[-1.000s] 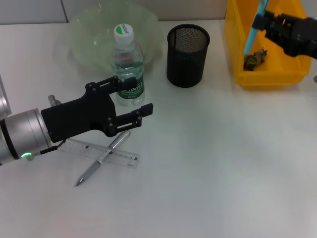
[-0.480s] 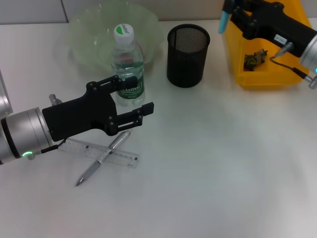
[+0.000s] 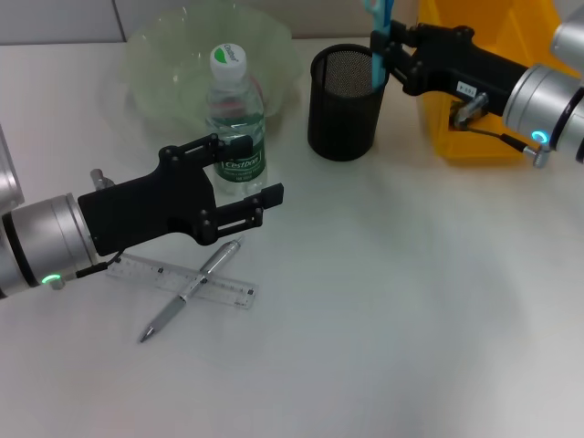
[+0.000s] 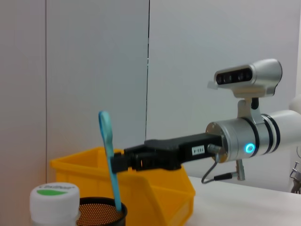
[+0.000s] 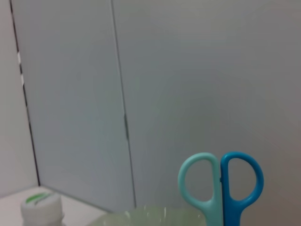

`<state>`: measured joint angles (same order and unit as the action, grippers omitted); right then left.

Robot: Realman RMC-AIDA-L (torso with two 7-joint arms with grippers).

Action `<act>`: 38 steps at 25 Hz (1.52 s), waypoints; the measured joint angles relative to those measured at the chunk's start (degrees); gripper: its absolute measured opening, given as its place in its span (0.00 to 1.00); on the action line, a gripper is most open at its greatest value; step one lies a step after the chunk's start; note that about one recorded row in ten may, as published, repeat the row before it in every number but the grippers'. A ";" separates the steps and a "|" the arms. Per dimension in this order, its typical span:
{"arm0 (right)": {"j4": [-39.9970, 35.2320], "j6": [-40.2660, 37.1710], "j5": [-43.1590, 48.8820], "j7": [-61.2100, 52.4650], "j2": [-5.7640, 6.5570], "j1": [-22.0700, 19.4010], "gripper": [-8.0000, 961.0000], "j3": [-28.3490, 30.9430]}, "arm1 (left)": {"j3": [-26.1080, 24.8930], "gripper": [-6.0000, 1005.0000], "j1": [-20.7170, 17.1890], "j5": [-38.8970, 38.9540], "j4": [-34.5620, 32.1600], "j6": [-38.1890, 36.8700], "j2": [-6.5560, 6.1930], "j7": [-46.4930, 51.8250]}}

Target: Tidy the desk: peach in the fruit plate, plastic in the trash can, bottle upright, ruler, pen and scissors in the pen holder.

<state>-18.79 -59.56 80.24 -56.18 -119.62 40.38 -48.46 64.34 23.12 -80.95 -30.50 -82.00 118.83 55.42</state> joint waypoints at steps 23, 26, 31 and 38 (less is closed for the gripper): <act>0.14 2.70 0.03 0.89 -0.09 -0.02 0.27 -3.14 | -0.16 0.72 0.89 0.00 0.00 0.44 0.00 -0.07; -0.02 2.60 0.03 0.90 -0.09 -0.09 0.28 -3.13 | -0.19 0.72 1.02 0.00 0.00 0.44 0.00 -0.02; -0.11 2.55 0.03 0.90 -0.09 -0.22 0.29 -3.12 | -0.15 0.72 1.12 0.00 0.00 0.44 0.00 -0.01; -1.50 -2.03 -0.31 0.76 -0.03 -2.24 0.32 -2.54 | -0.20 0.72 1.14 0.00 0.00 0.43 0.00 -0.02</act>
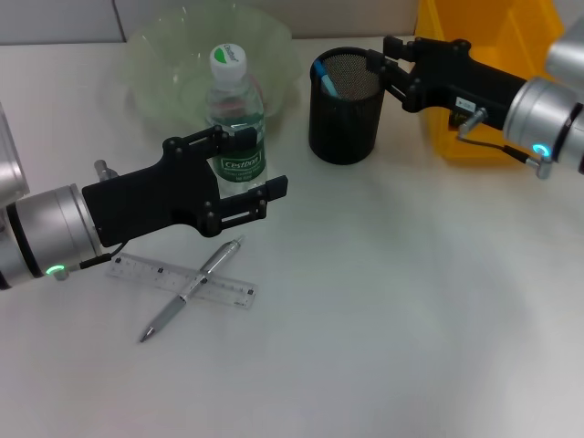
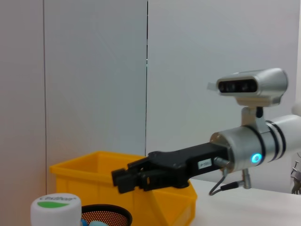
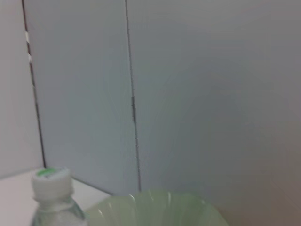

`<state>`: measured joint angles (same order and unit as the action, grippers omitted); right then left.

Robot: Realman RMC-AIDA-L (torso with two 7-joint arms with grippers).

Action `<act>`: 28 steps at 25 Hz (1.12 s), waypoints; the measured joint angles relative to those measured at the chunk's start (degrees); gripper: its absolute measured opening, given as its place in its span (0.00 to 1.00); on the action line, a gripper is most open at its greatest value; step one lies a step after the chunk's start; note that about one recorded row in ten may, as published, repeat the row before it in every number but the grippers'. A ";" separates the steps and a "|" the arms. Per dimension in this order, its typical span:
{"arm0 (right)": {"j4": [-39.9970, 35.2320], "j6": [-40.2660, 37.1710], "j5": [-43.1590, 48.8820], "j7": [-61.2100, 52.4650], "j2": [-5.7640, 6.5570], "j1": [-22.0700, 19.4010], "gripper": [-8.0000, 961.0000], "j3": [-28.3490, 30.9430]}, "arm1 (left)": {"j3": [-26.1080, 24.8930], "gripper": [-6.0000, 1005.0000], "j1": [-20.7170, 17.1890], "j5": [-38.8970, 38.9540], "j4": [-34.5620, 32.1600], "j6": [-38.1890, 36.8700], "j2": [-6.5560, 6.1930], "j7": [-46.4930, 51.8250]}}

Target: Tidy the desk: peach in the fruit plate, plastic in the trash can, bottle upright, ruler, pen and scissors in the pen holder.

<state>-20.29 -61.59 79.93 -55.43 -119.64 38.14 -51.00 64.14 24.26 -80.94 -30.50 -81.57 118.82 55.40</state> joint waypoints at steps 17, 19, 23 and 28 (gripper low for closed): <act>-3.53 -29.92 -4.29 3.01 0.45 -16.10 0.40 0.38 | -0.07 0.72 -0.58 2.48 0.00 -0.49 -0.06 0.27; -3.50 -32.17 -4.34 4.04 0.41 -18.20 0.41 0.38 | -0.07 0.72 -0.65 2.64 0.00 -0.51 -0.06 0.31; -0.80 -33.27 -4.46 4.80 0.32 -20.64 0.52 0.38 | -0.01 0.72 -1.03 2.77 -0.04 -0.59 -0.09 0.32; 3.64 -33.44 -3.97 5.90 0.47 -21.52 0.72 -0.19 | 0.47 0.72 -1.39 2.52 -1.58 -0.89 -0.30 3.53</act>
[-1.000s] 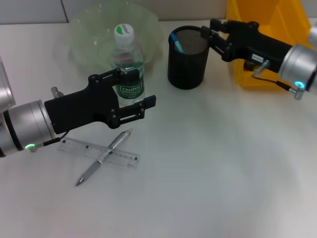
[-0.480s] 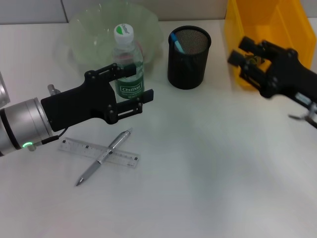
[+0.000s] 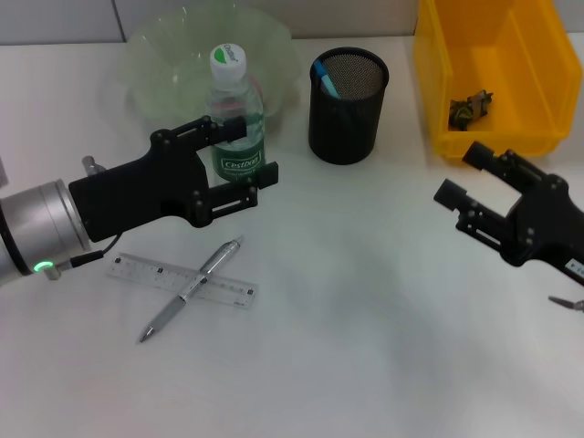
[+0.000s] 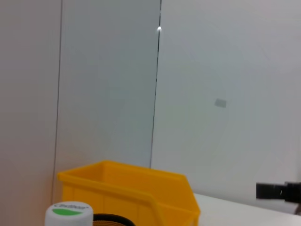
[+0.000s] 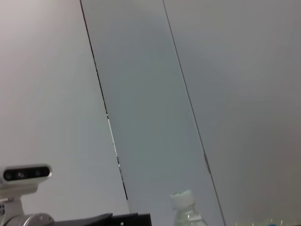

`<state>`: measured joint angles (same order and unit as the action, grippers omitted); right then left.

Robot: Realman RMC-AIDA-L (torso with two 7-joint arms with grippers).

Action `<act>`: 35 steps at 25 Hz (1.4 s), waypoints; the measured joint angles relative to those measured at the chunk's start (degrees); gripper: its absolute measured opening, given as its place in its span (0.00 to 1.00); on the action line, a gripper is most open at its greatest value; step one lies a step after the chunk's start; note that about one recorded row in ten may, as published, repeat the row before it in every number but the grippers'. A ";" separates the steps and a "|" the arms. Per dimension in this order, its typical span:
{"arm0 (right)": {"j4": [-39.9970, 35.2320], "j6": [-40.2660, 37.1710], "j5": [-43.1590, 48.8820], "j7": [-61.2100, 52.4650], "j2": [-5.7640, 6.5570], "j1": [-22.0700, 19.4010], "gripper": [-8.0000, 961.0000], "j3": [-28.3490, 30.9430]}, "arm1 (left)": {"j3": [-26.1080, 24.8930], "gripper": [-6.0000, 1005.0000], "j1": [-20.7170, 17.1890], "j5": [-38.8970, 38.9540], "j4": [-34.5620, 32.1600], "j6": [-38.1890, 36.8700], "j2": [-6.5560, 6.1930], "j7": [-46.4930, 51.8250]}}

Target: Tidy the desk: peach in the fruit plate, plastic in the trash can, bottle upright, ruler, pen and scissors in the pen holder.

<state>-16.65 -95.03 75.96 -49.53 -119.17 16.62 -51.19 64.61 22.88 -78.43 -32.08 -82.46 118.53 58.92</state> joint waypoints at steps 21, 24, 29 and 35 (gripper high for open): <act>3.15 1.45 0.16 0.93 -0.01 0.12 0.75 0.01 | 3.42 0.72 -0.92 -38.23 -50.16 -7.36 -0.17 43.71; 3.29 1.52 0.16 0.92 -0.01 0.17 0.75 -0.02 | 6.04 0.72 0.17 -43.95 -53.20 -8.66 -0.11 48.95; 3.29 1.68 0.15 0.54 -0.01 0.47 0.75 0.18 | 12.88 0.72 2.75 -53.32 -54.82 -10.76 -0.01 55.18; 3.29 1.96 0.15 0.54 -0.01 1.14 0.75 -0.05 | 15.58 0.72 3.62 -54.78 -54.94 -11.72 0.09 54.49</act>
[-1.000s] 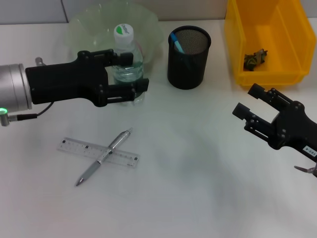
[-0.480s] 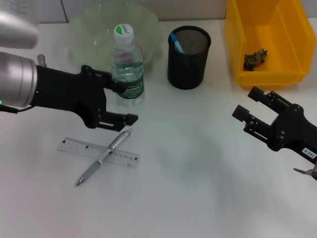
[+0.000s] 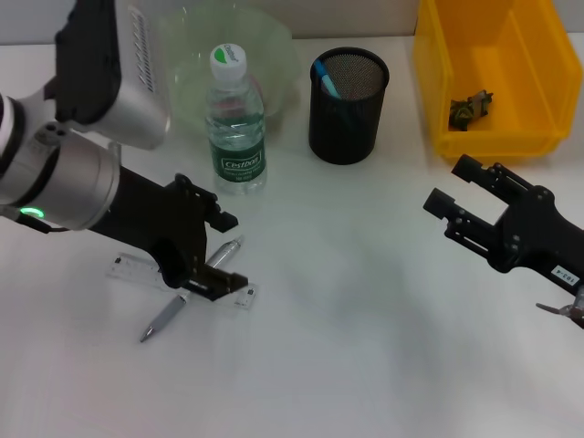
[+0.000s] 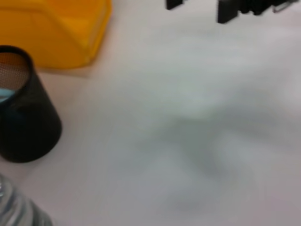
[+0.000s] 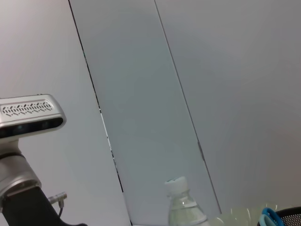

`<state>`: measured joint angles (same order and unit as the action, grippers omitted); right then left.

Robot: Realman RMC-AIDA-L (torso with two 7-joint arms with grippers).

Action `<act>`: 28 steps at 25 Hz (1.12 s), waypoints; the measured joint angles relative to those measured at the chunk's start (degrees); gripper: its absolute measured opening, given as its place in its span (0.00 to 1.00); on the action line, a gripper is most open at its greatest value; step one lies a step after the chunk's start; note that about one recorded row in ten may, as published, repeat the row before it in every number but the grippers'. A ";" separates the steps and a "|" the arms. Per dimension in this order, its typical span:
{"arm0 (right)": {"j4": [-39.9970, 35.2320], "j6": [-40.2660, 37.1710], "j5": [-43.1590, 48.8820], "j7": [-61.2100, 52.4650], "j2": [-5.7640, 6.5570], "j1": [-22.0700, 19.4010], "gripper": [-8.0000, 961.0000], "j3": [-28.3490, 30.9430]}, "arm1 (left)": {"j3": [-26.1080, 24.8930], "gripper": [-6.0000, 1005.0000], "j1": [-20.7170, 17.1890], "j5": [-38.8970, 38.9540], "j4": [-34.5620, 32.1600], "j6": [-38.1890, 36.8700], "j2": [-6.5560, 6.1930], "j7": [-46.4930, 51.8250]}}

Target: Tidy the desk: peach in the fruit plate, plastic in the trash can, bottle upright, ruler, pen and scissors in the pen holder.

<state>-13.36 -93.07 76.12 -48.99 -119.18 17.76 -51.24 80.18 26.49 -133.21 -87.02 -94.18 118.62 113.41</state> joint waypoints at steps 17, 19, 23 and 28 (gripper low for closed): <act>1.62 0.07 -0.17 0.12 -0.21 1.27 0.75 0.33 | 11.29 0.72 3.67 -7.53 1.36 2.09 0.21 2.45; 1.99 0.08 -0.17 0.18 -0.22 1.25 0.75 0.34 | 11.99 0.72 3.97 -7.57 2.41 2.86 0.23 2.33; 2.47 0.09 -0.16 0.22 -0.20 1.00 0.75 0.35 | 13.69 0.72 4.74 -7.82 4.98 5.08 0.36 2.46; 2.84 0.09 -0.10 0.23 -0.17 0.73 0.75 0.08 | 14.84 0.72 5.12 -8.06 6.55 6.62 0.45 2.50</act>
<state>-10.52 -92.99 76.01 -48.76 -119.35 18.49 -51.16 95.02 31.62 -141.27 -80.47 -87.56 119.07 115.91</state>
